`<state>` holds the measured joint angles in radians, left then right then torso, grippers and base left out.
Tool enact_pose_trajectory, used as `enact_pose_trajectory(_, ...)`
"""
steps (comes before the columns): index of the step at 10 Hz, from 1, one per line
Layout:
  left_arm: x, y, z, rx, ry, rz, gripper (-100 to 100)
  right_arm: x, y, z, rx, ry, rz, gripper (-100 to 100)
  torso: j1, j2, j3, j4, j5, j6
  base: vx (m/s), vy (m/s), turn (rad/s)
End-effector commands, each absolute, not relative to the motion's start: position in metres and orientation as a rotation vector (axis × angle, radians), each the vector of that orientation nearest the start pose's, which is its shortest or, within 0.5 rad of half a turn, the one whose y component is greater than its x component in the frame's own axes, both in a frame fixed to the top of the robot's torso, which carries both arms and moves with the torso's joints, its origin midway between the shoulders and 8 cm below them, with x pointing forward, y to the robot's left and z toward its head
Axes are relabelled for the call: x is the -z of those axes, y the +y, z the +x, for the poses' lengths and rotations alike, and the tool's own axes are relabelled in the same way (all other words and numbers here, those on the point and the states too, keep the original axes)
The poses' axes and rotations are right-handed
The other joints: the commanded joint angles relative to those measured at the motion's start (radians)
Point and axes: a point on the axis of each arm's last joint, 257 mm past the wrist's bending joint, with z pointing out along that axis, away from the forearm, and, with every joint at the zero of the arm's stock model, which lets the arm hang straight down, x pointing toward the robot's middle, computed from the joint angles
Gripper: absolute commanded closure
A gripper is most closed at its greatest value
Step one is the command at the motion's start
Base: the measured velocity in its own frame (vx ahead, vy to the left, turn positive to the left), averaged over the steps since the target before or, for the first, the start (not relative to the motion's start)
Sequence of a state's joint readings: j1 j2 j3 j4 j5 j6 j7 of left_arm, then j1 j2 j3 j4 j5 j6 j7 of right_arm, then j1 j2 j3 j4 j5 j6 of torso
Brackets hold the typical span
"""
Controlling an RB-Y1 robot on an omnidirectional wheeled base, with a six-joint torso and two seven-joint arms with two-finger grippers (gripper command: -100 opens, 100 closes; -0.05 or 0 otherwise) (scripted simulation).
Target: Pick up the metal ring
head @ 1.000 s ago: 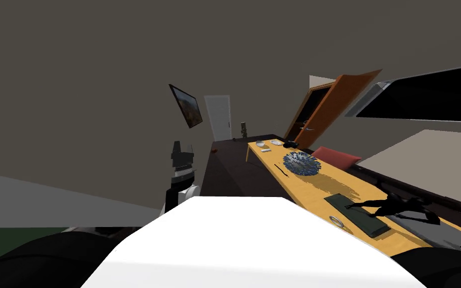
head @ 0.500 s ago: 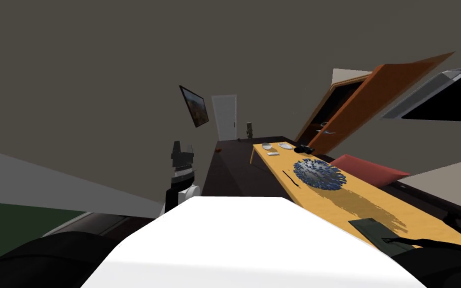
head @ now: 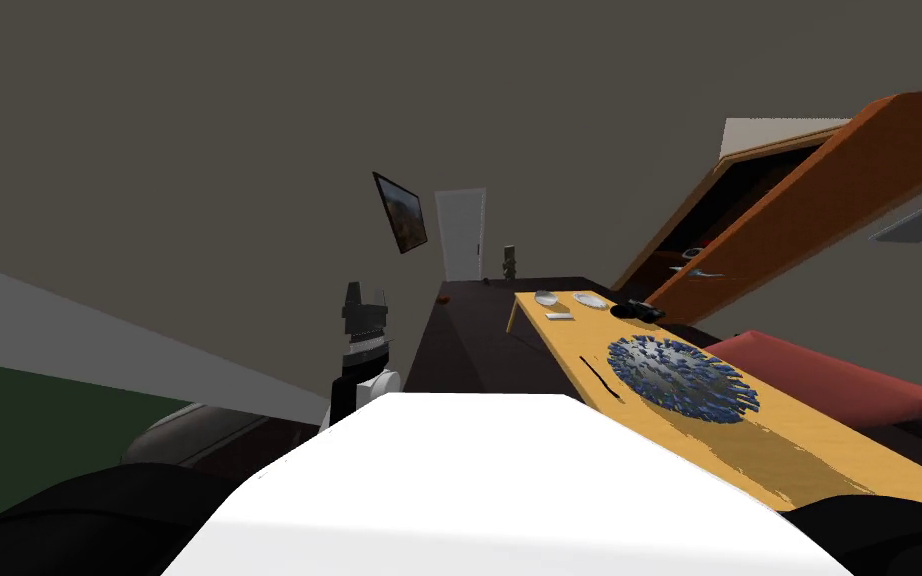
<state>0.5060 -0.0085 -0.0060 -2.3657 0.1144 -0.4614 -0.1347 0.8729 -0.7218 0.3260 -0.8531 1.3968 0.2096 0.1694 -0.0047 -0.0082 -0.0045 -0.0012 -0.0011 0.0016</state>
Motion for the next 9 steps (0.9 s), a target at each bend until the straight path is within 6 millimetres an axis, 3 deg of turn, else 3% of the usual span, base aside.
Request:
enact_pose_trajectory(1,-0.053,0.289,0.330,1.265,0.543,-0.653,0,0.510,-0.620,-0.241,0.923,3.078,-0.821,-100,0.000,0.000,0.000,0.000,0.000,0.000,0.098,-0.103,0.304)
enact_pose_trajectory(4,-0.053,0.289,0.330,1.265,0.543,-0.653,0,0.509,-0.623,-0.246,0.941,3.080,-0.850,-100,-0.007,-0.003,-0.002,-0.001,-0.002,-0.001,0.090,-0.129,0.265)
enact_pose_trajectory(5,-0.053,0.289,0.330,1.265,0.543,-0.653,0,0.508,-0.624,-0.245,0.946,3.078,-0.853,0,-0.002,0.000,0.000,0.000,-0.001,0.001,0.009,-0.018,-0.010)
enact_pose_trajectory(6,-0.053,0.289,0.330,1.265,0.543,-0.653,0,0.519,-0.618,-0.239,0.949,3.077,-0.841,-100,0.003,0.002,0.001,0.000,0.000,0.001,-0.041,-0.062,0.046)
enact_pose_trajectory(9,-0.053,0.289,0.330,1.265,0.543,-0.653,0,0.529,-0.611,-0.233,0.951,3.077,-0.830,-100,0.000,0.008,0.004,0.002,0.000,0.001,-0.055,-0.069,0.032)
